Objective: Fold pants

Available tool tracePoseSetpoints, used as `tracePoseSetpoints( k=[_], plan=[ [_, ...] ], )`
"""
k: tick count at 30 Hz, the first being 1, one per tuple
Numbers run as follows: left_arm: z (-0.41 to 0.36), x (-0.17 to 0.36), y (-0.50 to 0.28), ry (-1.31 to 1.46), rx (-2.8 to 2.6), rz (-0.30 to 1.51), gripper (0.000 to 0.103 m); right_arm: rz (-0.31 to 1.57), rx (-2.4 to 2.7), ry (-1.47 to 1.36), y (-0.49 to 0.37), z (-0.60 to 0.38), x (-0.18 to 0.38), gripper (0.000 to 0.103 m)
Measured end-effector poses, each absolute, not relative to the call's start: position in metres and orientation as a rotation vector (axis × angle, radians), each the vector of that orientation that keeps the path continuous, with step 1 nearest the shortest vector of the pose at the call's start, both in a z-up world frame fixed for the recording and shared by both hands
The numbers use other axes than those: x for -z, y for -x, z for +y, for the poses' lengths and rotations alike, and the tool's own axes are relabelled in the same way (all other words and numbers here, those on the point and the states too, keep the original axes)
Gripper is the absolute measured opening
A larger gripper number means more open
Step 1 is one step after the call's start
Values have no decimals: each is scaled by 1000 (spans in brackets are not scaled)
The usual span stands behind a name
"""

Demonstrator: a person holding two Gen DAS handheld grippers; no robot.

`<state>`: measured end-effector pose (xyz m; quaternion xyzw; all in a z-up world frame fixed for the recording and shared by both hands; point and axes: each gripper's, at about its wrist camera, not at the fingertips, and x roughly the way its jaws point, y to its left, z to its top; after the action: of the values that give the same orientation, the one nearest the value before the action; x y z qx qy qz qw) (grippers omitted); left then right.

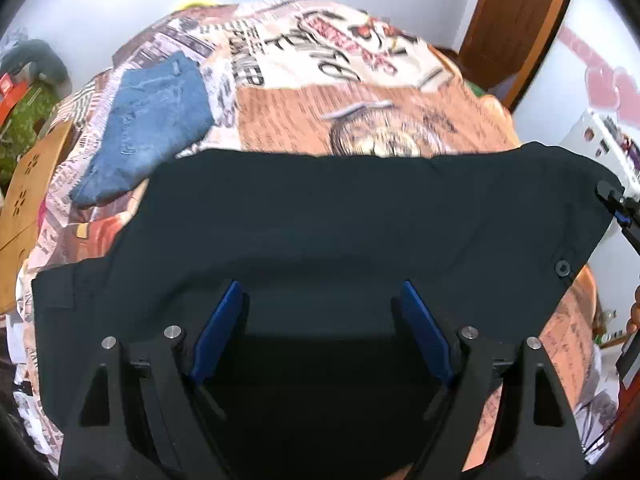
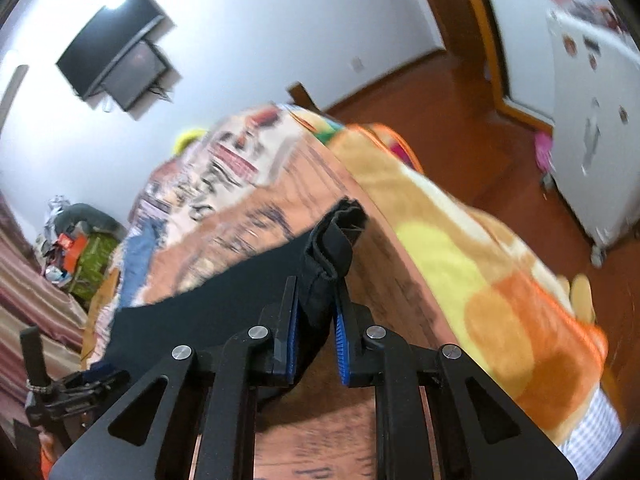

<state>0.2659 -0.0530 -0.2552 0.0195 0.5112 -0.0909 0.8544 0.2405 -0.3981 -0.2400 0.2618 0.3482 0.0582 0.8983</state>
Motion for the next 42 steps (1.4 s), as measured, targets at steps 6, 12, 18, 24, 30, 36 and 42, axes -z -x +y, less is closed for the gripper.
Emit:
tracePoseSetpoints(
  k=[6,12,18,24,30,36,42],
  plan=[
    [-25,224,-249,-4,156,984,82,645,-218,-459,-249,-365,194,14],
    [9,204,-230,41,108,918,82,602,-338,-384,-261,-322,162,14],
    [43,198,-209,61,36,874,82,610,-481,-314,-278,-260,152,14],
    [75,204,-195,107,-27,878,82,704,-641,-207,-284,-185,172,14],
    [95,214,-185,159,-70,900,82,892,-765,-98,-276,-124,225,14],
    [92,221,-188,148,-74,928,82,1024,-819,40,-257,-100,265,19],
    [76,214,-202,117,-53,921,82,1016,-843,42,-252,-111,249,44]
  ],
)
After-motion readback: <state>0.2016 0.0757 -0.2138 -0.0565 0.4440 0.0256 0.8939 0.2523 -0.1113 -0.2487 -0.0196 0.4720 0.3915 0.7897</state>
